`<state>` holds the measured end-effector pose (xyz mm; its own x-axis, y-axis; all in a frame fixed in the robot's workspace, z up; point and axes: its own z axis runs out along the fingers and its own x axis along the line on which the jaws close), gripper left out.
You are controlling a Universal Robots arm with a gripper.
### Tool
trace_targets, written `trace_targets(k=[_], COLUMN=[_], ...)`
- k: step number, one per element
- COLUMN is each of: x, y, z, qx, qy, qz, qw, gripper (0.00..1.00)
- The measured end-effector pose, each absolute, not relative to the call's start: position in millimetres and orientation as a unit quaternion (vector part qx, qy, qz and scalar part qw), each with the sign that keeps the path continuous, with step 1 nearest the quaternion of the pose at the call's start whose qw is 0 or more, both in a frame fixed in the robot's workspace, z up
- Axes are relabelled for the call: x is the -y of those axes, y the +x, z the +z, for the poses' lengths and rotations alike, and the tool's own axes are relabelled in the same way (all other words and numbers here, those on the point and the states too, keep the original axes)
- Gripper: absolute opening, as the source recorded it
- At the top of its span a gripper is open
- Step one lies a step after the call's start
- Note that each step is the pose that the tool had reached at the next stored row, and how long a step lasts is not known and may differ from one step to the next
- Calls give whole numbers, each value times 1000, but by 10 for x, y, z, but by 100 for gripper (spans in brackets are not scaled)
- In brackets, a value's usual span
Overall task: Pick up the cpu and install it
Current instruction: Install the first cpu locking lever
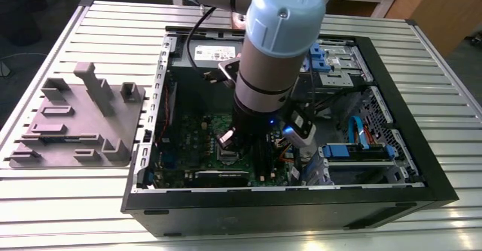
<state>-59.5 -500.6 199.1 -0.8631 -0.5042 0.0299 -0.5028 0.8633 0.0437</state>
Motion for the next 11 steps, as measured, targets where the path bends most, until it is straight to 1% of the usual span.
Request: trace_targets(k=[11], x=[5007], y=[-604], z=[1920], qx=[966], qy=[257], qz=[-15], qw=[14], gripper=[10])
